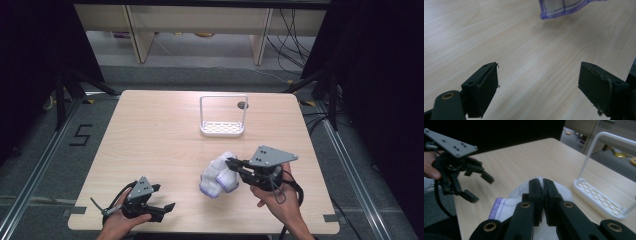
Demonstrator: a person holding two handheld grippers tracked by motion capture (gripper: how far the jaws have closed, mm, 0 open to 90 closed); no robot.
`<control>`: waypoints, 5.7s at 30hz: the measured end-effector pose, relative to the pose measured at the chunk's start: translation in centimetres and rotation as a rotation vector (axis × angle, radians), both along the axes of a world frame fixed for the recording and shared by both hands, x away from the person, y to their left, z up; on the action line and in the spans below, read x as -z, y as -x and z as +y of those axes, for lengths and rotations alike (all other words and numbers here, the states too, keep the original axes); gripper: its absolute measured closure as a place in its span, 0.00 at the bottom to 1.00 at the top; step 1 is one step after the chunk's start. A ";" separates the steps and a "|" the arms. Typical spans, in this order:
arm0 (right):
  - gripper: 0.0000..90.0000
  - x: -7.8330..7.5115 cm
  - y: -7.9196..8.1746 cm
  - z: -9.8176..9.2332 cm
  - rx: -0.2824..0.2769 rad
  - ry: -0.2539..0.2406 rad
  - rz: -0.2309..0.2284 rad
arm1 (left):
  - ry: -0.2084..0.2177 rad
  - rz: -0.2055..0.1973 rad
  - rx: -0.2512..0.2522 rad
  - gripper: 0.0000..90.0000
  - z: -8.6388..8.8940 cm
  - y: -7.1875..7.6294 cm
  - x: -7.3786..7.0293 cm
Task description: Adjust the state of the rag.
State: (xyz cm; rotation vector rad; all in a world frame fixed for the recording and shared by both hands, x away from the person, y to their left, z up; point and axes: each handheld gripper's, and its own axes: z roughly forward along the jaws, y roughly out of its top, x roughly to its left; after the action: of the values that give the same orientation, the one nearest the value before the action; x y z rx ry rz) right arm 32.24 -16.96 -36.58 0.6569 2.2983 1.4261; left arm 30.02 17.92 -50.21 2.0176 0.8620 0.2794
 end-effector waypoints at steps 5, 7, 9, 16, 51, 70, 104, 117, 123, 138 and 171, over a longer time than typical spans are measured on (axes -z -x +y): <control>0.96 1.4 -1.3 2.0 -0.053 0.028 0.042 | 0.013 -0.016 0.016 0.19 -0.1 0.0 -0.1; 0.96 3.1 -2.2 2.0 -0.030 0.060 0.083 | 0.007 -0.010 0.017 0.19 -0.2 0.1 -0.1; 0.96 5.2 -3.3 1.5 -0.010 0.107 0.142 | 0.009 -0.007 0.013 0.20 -0.3 0.0 0.0; 0.96 10.8 -6.9 -1.3 0.112 0.221 0.245 | -0.011 0.001 0.030 0.21 -1.1 -0.6 0.5; 0.55 7.9 -0.7 -1.2 0.042 0.214 0.218 | -0.184 0.022 0.131 0.62 -6.1 -5.2 1.1; 0.60 11.0 1.0 1.7 -0.037 0.348 0.254 | -0.165 -0.100 0.156 0.98 -6.4 -5.3 -0.6; 0.72 13.2 2.1 2.8 0.044 0.424 0.213 | -0.110 -0.083 0.174 0.98 -5.7 -5.0 -1.5; 0.98 8.6 1.4 0.4 -0.009 0.295 0.190 | -0.060 -0.102 0.165 0.99 -5.1 -4.7 -2.7; 0.98 2.2 1.8 -1.5 -0.054 0.240 0.169 | -0.030 -0.163 0.178 0.99 -3.9 -3.8 -6.2; 0.98 -1.7 -5.7 -4.4 -0.061 0.183 0.308 | 0.014 -0.244 0.135 0.99 -3.9 -7.9 -13.8; 0.50 4.5 -7.0 -5.3 0.109 0.192 0.313 | 0.041 0.084 -0.015 0.42 -3.6 -7.1 -3.2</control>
State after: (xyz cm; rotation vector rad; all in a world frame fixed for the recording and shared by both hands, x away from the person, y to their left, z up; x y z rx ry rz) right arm 39.23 -22.28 -41.03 0.9876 2.5476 1.1003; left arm 37.13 14.33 -46.98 1.9974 0.9280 0.1846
